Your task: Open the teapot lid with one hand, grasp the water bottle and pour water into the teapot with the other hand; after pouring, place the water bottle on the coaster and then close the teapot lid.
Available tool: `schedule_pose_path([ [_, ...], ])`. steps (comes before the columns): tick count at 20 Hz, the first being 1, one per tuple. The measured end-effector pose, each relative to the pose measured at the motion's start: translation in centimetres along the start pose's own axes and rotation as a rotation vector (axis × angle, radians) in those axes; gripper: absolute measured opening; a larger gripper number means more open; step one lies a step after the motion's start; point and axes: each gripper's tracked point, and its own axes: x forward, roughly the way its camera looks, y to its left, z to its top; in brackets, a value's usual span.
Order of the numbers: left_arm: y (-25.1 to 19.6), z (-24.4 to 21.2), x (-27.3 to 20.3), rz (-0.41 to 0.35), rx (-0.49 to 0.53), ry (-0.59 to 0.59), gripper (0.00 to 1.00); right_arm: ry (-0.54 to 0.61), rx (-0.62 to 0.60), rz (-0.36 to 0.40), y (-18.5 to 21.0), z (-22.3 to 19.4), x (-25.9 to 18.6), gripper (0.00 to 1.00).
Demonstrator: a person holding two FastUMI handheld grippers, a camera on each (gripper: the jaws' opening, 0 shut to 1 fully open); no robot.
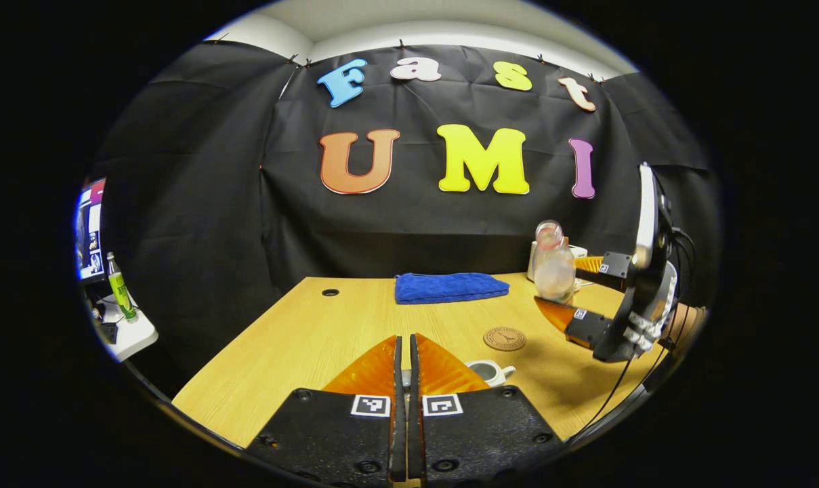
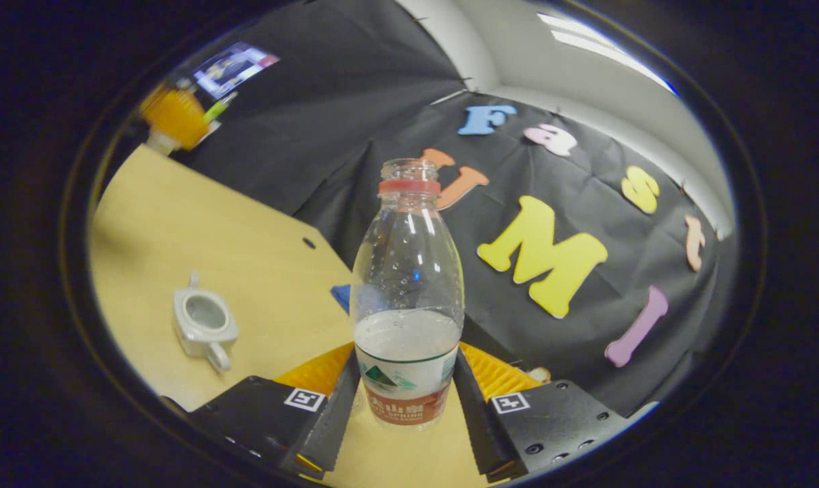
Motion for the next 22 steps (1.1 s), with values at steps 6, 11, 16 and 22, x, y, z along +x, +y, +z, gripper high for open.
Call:
schedule_pose_path([
  [6,-0.8,-0.1,0.2,-0.007,0.013,0.002,0.04,0.050,0.510,-0.002,-4.1,-1.0,2.9,0.74],
  [11,-1.2,-0.6,0.6,-0.016,0.017,0.010,0.04,0.107,0.565,0.005,-3.5,-4.0,6.3,0.74],
  [16,-1.6,-1.4,1.0,-0.020,0.032,0.031,0.04,0.162,0.591,0.048,-0.1,-6.3,8.2,0.74],
  [22,-2.9,-1.7,1.3,-0.043,0.037,0.036,0.04,0.208,0.554,0.088,3.6,-8.6,9.0,0.74],
])
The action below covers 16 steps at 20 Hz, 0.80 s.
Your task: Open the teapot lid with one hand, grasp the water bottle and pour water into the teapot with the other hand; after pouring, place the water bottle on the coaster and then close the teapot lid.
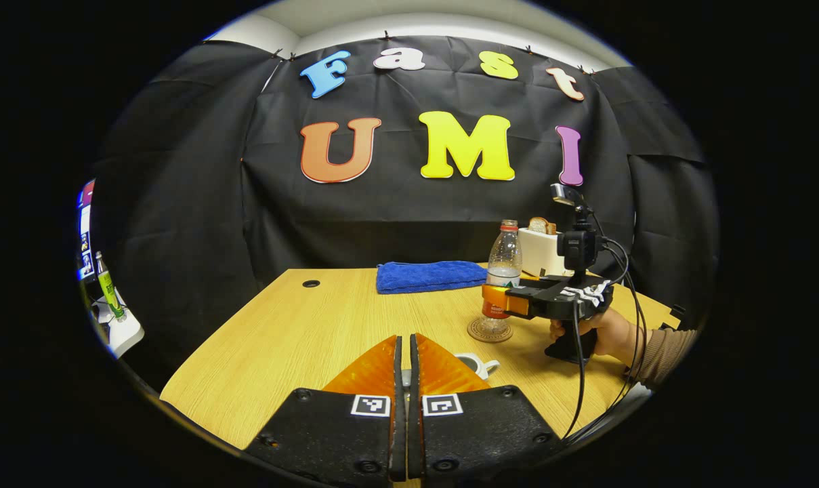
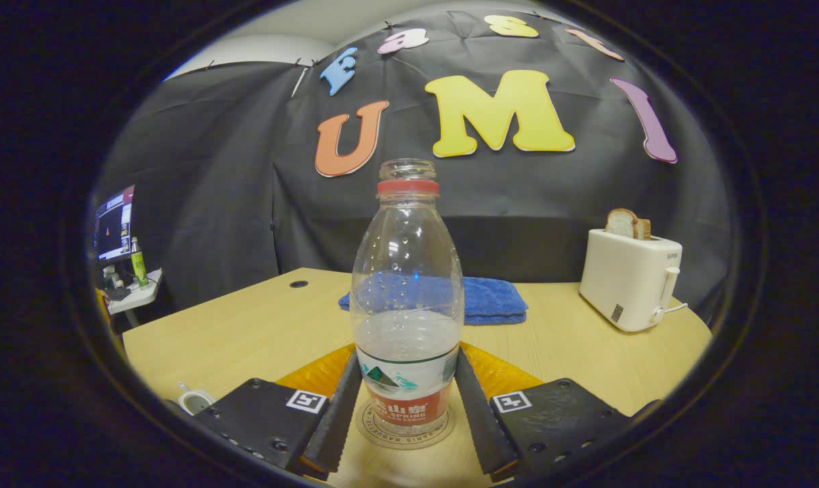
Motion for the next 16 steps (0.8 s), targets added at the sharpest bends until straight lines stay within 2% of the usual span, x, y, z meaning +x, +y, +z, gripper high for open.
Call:
schedule_pose_path([
  [3,-0.5,0.0,0.2,-0.010,-0.002,-0.005,0.04,-0.019,-0.020,-0.003,0.5,0.1,0.1,0.75],
  [6,-0.8,-0.5,0.5,-0.014,-0.003,0.003,0.04,-0.023,-0.035,0.013,1.0,-0.2,-0.4,0.80],
  [7,-1.0,-0.4,0.8,-0.014,-0.001,-0.001,0.04,-0.028,-0.039,0.012,0.9,-0.1,-0.8,0.90],
  [8,-1.3,-0.3,0.9,-0.014,0.000,-0.010,0.04,-0.037,-0.043,0.008,0.8,0.1,-1.1,0.95],
  [13,-3.2,0.5,1.7,-0.029,-0.030,-0.062,0.04,-0.088,-0.033,0.014,-0.3,1.2,-3.8,0.95],
  [16,-5.9,0.6,2.6,-0.079,0.015,-0.094,0.04,-0.102,-0.074,-0.012,-2.8,0.9,-6.1,0.97],
])
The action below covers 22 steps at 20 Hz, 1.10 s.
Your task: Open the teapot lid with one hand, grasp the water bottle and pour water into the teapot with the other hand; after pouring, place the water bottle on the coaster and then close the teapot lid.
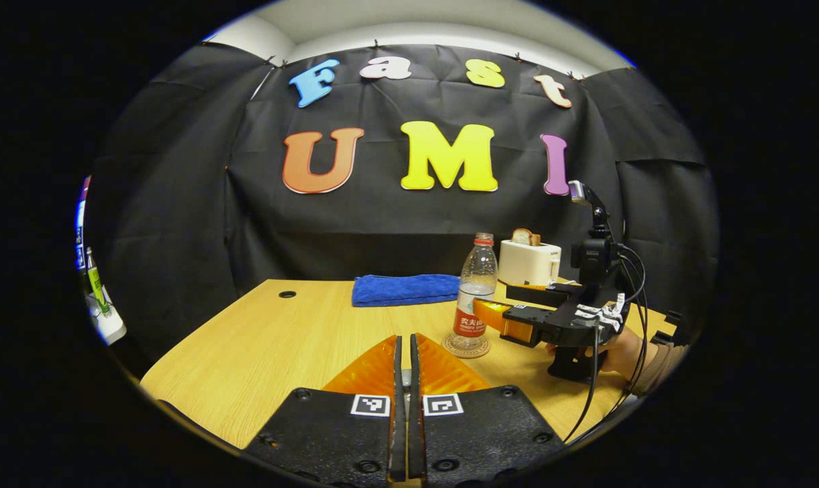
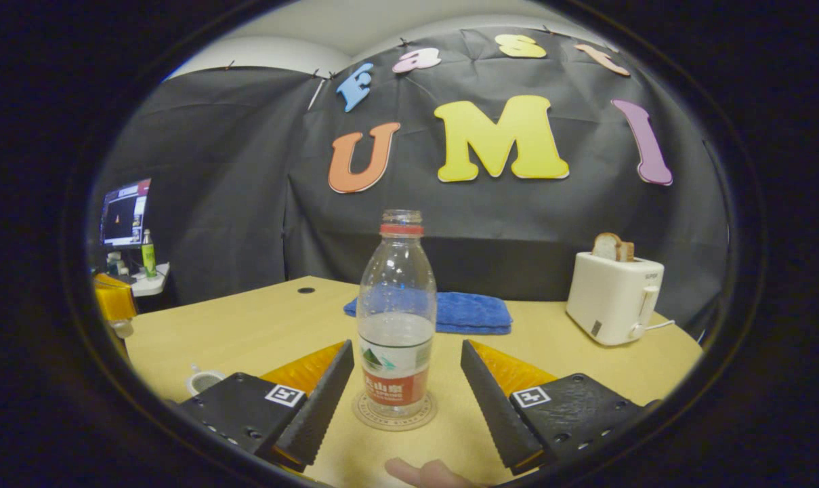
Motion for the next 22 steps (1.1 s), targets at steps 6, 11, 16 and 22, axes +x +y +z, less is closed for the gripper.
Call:
schedule_pose_path([
  [6,-1.4,-3.0,3.5,-0.019,0.012,0.047,0.04,-0.050,0.006,-0.029,-5.4,0.1,-6.2,0.95],
  [11,-0.4,-4.0,5.4,0.014,-0.048,0.074,0.05,-0.129,0.056,-0.047,-7.9,2.1,-10.2,0.96],
  [16,0.4,-5.5,6.8,0.060,-0.023,0.115,0.04,-0.178,0.061,-0.037,-7.8,2.9,-12.5,0.96],
  [22,0.5,-6.3,7.3,0.076,-0.001,0.135,0.07,-0.165,0.066,-0.033,-7.5,2.4,-13.4,0.96],
])
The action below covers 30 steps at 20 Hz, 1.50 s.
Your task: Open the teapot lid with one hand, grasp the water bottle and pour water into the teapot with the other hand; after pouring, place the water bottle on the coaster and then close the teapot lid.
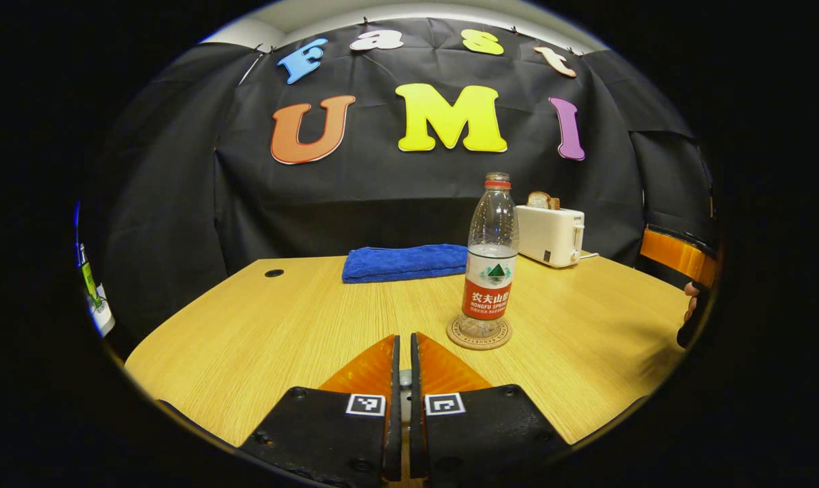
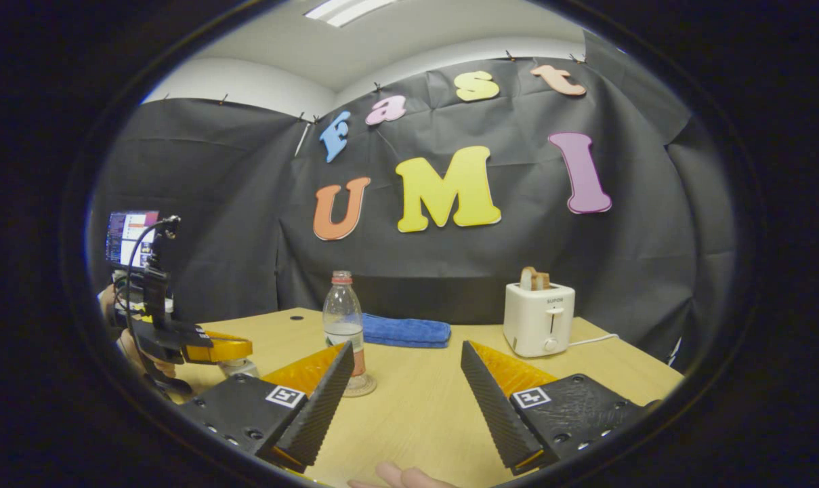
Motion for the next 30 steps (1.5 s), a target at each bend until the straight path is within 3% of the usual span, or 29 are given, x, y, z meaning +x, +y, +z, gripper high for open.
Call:
schedule_pose_path([
  [3,0.2,-0.3,0.1,0.003,-0.020,0.018,0.10,0.004,0.007,-0.009,0.1,0.0,-0.5,0.96],
  [4,0.3,0.0,-0.2,0.007,-0.038,0.011,0.15,0.007,0.008,-0.013,0.1,0.0,-0.9,0.96],
  [5,0.3,0.6,-0.4,0.006,-0.055,0.000,0.37,0.007,0.011,-0.017,0.2,0.1,-1.2,0.96],
  [6,0.0,1.0,-0.7,-0.005,-0.070,-0.002,0.39,0.010,0.010,-0.025,0.3,0.0,-1.6,0.95],
  [7,-0.1,1.7,-1.3,-0.005,-0.084,-0.008,0.59,0.008,0.008,-0.033,0.4,0.4,-2.1,0.95],
  [12,0.6,7.3,-5.6,0.038,-0.107,-0.111,0.78,-0.006,-0.018,-0.142,0.2,2.5,-5.1,0.95],
  [13,0.6,8.4,-6.8,0.048,-0.110,-0.131,0.90,-0.005,-0.029,-0.178,0.0,3.1,-6.0,0.95],
  [14,0.7,9.4,-7.9,0.059,-0.114,-0.148,0.95,-0.003,-0.044,-0.220,-0.2,3.7,-6.8,0.95],
  [17,0.6,11.0,-11.9,0.088,-0.119,-0.171,0.96,0.010,-0.086,-0.300,0.3,4.9,-9.3,0.95],
  [24,-1.7,11.7,-19.5,0.084,-0.058,-0.244,0.96,-0.001,-0.119,-0.351,2.5,6.4,-15.0,0.95],
  [30,-2.5,11.6,-20.3,0.051,-0.053,-0.299,0.96,-0.036,-0.104,-0.317,3.9,6.1,-15.5,0.95],
])
